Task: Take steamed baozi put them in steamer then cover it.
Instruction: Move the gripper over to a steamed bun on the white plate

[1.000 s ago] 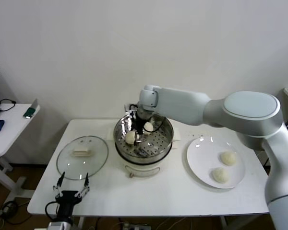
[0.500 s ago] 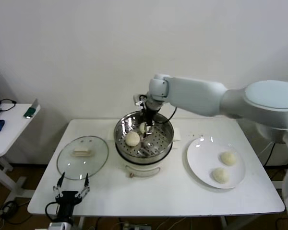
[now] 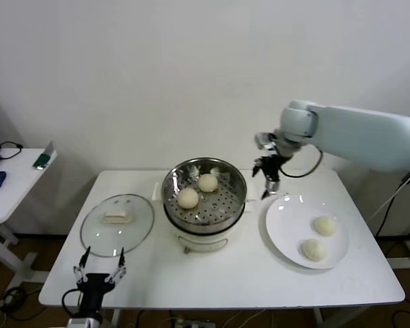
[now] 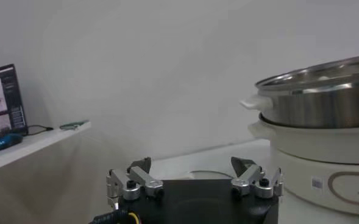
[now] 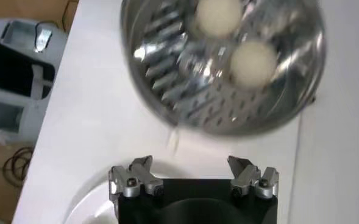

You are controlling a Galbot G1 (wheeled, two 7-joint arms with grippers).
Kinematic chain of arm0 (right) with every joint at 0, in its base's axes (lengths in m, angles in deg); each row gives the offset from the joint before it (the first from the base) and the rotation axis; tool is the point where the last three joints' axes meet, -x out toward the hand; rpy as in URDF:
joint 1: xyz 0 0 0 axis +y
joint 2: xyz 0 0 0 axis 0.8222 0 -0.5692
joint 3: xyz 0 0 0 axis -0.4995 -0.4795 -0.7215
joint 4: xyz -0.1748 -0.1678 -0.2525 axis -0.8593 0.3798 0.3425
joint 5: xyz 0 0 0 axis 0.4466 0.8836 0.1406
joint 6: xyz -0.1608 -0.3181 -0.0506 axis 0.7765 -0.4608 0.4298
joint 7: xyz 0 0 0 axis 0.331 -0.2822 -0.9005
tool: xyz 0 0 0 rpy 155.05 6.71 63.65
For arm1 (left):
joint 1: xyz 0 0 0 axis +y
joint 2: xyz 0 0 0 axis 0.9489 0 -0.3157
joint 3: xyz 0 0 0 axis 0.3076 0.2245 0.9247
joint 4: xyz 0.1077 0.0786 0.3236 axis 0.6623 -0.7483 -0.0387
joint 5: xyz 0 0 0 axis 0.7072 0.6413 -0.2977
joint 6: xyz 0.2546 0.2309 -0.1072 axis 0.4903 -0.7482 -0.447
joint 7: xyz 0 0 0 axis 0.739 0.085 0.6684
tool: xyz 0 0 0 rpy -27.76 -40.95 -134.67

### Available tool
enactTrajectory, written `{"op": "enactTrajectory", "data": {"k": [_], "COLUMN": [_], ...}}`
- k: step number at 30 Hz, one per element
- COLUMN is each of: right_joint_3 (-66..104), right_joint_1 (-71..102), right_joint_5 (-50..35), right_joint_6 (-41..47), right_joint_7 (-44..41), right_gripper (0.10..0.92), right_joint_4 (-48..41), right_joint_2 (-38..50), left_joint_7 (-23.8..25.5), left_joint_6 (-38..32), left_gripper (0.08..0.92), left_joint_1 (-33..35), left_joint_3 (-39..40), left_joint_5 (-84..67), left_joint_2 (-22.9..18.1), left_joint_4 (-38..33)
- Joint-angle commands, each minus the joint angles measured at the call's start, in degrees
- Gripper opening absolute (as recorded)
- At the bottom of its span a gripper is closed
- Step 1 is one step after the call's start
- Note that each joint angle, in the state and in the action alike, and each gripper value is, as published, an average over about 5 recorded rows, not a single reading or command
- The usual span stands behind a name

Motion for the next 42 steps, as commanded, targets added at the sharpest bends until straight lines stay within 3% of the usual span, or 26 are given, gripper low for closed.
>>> {"op": "enactTrajectory", "data": {"k": [1,13,42], "right_joint_3": [0.8,10.9,15.6], "right_joint_1": [8.3,24.6,29.2], "right_joint_5": [14.5,23.3,23.8], "right_joint_6": [-1.7,-3.4,-3.6], "right_joint_7": [-1.1,-1.2,-1.2], "right_gripper": [0.823,0.823,0.822], "right_joint_4": [5.2,-0.6,-6.4], "right_joint_2": [16.4,17.1,9.0], "left_joint_7": [-0.1,-0.2,-0.4], "left_joint_6": [0.0,0.3,-0.1], "left_gripper": [0.823,0.823,0.823], "left_joint_1": [0.7,0.7,1.0], "left_joint_3": [-0.4,-0.6,-0.9], "left_joint_5": [-0.1,0.7,1.4], "left_joint_2": [0.1,-0.5,-1.2], "left_joint_4": [-0.2,0.3,1.4]}}
